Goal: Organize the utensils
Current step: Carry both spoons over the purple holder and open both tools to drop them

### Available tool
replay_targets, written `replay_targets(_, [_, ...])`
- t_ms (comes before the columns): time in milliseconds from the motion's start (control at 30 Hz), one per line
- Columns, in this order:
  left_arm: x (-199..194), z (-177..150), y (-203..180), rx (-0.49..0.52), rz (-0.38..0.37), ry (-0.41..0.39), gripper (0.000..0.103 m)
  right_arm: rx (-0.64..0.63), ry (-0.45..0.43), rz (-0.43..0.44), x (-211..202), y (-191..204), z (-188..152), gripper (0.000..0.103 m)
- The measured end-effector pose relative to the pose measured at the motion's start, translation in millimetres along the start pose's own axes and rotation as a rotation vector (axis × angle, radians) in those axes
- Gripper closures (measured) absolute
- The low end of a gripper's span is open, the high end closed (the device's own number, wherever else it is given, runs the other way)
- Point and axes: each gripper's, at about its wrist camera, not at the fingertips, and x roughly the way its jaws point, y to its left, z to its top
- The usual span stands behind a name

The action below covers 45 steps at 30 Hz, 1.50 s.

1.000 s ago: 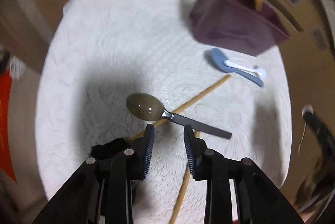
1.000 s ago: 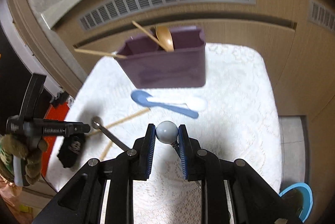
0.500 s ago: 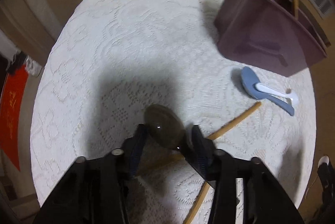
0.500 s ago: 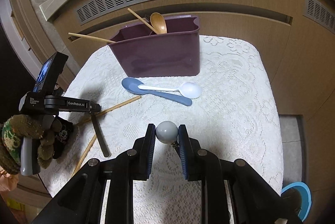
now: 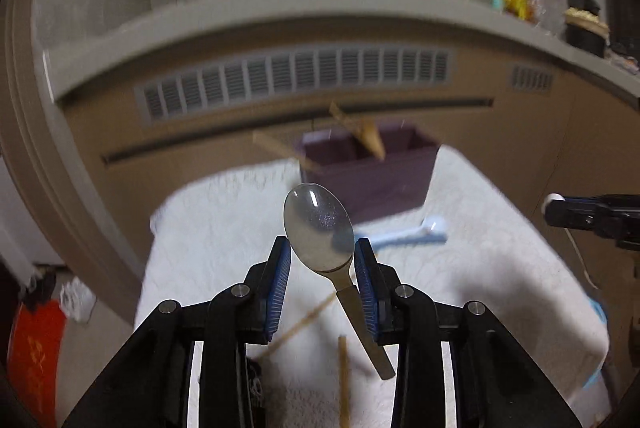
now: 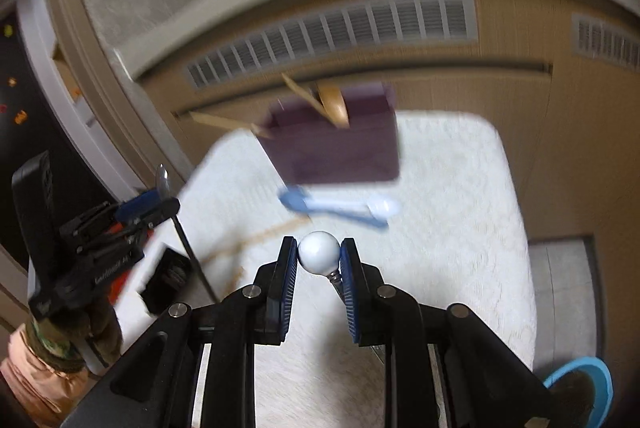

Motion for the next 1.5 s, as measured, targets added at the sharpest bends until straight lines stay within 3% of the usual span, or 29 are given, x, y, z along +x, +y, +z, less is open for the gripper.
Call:
replay_targets(167, [-32, 52, -3, 0.028, -0.012, -0.144, 0.069, -0.045, -0.155, 0.043, -41, 26, 42, 0.083])
replay_targets(300, [-40, 97, 0, 0.021, -0.021, -0.228, 0.069, -0.089, -0.274, 0.095, -59, 43, 98, 0.083])
replay_targets(400, [-37, 133, 4, 0.032, -0.009, -0.297, 0.069, -0.119, -0.374, 0.126, -56, 47, 134, 0.083])
replay_targets(467, [-21, 152, 8, 0.035, 0.001, -0.322, 0.069, -0.118, -0.389, 0.140, -41, 43, 152, 0.083])
replay_targets(633, [41, 176, 26, 0.024, -0.002, -0.280, 0.069, -0.082, -0.375, 0.175, 26, 18, 183, 0.083])
replay_targets(833, [125, 176, 33, 0.012, -0.006, -0.208, 0.069, -0.045, -0.317, 0.193, 110, -15, 200, 0.082])
replay_targets(1067, [199, 158, 32, -0.039, -0.076, -0.091, 0.069, -0.011, -0.242, 0.193, 182, -39, 188, 0.082])
replay_targets(1267, [220, 145, 27, -0.054, -0.101, -0.038, 0.068, 0.023, -0.145, 0.161, 209, -59, 163, 0.075])
replay_targets(1367, [210, 144, 24, -0.048, -0.098, -0.040, 0.068, 0.044, -0.152, 0.131, 202, -65, 158, 0.072])
replay_targets(1500, [185, 141, 20, -0.039, -0.092, -0.037, 0.064, 0.035, -0.158, 0.026, 177, -63, 149, 0.067])
